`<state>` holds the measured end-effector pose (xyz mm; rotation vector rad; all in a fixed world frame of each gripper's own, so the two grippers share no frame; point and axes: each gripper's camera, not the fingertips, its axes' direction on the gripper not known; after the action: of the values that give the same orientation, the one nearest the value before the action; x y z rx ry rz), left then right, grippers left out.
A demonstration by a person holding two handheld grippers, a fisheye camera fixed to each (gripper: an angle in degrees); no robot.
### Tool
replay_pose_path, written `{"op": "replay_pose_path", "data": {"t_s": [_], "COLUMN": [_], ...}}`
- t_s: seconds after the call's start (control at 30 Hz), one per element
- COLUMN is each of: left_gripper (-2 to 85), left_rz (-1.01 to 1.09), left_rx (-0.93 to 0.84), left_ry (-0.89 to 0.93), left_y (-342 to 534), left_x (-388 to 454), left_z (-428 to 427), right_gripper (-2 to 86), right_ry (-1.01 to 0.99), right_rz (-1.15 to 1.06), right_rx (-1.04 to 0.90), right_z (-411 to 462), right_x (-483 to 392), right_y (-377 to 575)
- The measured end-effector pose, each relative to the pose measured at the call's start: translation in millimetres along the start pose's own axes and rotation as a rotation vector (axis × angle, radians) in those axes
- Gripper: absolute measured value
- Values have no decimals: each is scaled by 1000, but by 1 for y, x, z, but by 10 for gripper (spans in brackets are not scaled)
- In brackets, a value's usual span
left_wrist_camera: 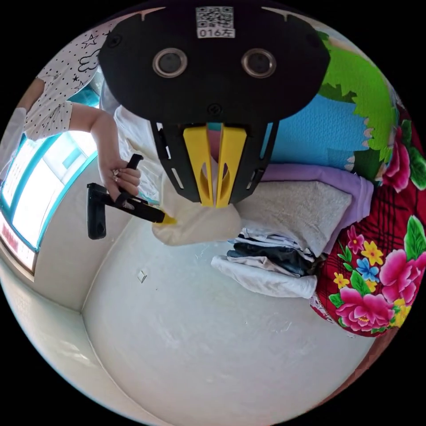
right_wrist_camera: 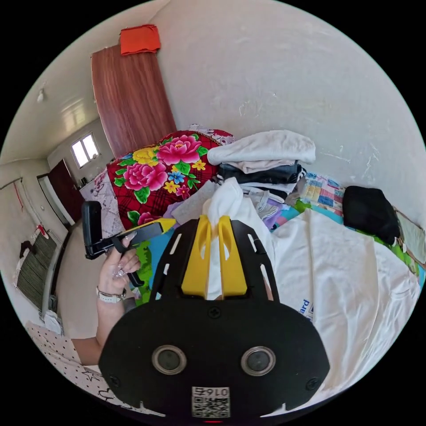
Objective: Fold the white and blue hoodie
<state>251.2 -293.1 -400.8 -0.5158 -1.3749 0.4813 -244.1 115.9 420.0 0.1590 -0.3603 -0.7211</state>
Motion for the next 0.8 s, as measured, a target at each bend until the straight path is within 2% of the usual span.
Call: {"op": "replay_pose_path", "data": {"t_s": [0.13, 0.4, 0.57, 0.8], "left_gripper": [-10, -10, -9, -8], "left_rz": [100, 387, 541, 737], "left_rx": [-86, -418, -508, -492], "left_ry": [33, 56, 10, 8], "left_y": [-22, -47, -52, -68], "left_x": [44, 168, 223, 285], "left_z": [36, 136, 161, 157], "right_gripper": [16, 25, 60, 87], "right_ry": [31, 172, 138, 111], "right_rz": [68, 257, 448, 485], "right_rx": [42, 1, -198, -47], "right_z": [-54, -115, -108, -142], "right_x": [50, 137, 196, 211], "right_y": [28, 118, 172, 195]}}
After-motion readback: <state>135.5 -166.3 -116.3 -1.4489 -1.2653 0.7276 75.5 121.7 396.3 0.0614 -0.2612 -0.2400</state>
